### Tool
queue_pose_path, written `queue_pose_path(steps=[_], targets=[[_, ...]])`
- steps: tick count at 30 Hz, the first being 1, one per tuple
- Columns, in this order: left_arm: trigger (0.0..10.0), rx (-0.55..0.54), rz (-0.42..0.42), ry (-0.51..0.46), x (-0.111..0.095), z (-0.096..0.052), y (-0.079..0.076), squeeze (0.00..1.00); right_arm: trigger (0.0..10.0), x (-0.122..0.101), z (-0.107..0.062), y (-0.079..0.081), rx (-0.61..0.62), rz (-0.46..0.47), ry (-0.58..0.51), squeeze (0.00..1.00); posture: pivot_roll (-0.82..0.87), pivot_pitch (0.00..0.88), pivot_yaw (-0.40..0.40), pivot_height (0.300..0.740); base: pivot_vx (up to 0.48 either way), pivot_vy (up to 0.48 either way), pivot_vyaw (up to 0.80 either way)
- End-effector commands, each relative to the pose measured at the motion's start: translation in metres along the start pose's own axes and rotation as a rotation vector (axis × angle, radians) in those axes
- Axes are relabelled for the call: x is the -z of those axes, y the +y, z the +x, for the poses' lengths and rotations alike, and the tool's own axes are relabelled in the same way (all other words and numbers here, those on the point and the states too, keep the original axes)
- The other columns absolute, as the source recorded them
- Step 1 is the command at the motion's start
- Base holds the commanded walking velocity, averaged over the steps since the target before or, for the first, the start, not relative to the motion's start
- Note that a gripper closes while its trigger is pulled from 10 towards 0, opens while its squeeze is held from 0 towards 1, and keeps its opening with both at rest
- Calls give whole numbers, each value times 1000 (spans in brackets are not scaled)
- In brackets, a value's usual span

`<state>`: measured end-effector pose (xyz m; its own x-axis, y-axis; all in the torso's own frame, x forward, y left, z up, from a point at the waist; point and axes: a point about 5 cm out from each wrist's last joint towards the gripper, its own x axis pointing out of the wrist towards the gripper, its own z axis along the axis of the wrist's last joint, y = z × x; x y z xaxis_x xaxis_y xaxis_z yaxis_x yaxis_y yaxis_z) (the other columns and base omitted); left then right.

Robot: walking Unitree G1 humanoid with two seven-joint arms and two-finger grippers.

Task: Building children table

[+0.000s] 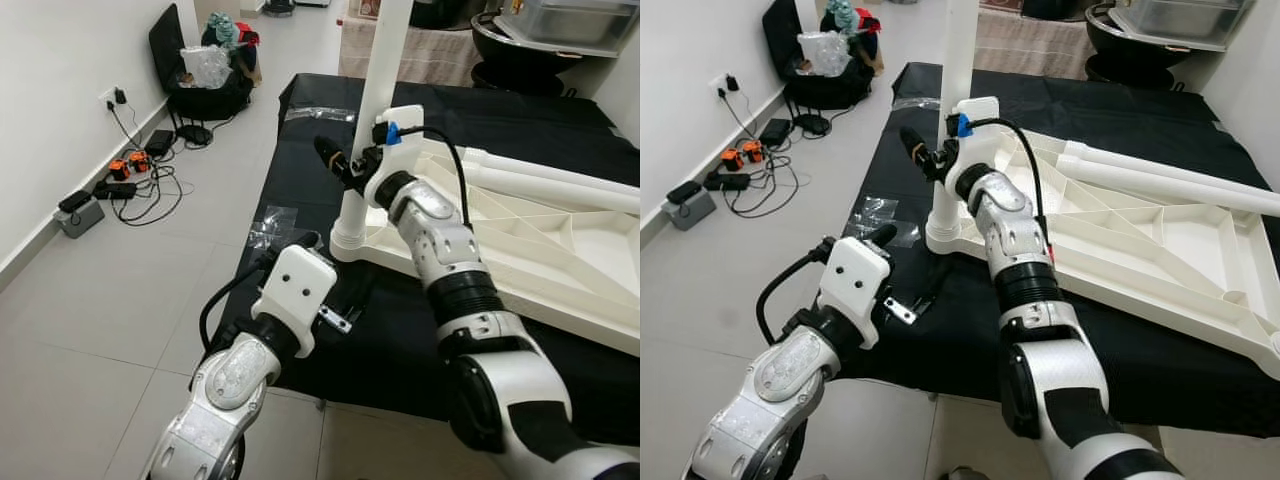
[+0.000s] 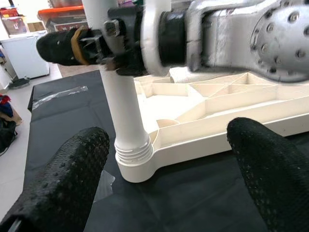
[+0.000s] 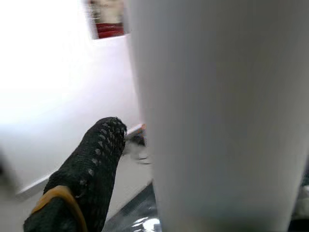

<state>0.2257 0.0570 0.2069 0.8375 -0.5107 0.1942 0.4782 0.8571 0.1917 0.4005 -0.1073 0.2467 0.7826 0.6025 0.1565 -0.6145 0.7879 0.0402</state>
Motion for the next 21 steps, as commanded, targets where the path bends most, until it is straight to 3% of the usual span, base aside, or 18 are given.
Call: queue_pose_path(steps=[1,4,11,14,18,21], targets=[[10000,4,-4,9,0,-1,-3,0,10000,-3,2,6,-123,41,-8,0,82,94,-110,740,0,0,0],[10000,3,-2,11,0,-1,-2,0,10000,-8,-5,12,-410,104,-6,0,86,97,-115,740,0,0,0],[10000,1,0,15,1,-2,-2,0,10000,-8,-9,22,-594,83,-3,0,84,95,-112,740,0,0,0],[10000,5,-1,15,1,-2,-3,0,10000,-8,-11,33,-742,106,-14,0,86,86,-113,740,0,0,0],[10000,19,-11,8,0,-1,-6,0,10000,-6,-11,42,-840,136,-10,0,88,78,-113,740,0,0,0],[10000,21,-12,8,0,-1,-6,0,10000,-5,-11,42,-847,137,-7,0,88,77,-112,740,0,0,0]])
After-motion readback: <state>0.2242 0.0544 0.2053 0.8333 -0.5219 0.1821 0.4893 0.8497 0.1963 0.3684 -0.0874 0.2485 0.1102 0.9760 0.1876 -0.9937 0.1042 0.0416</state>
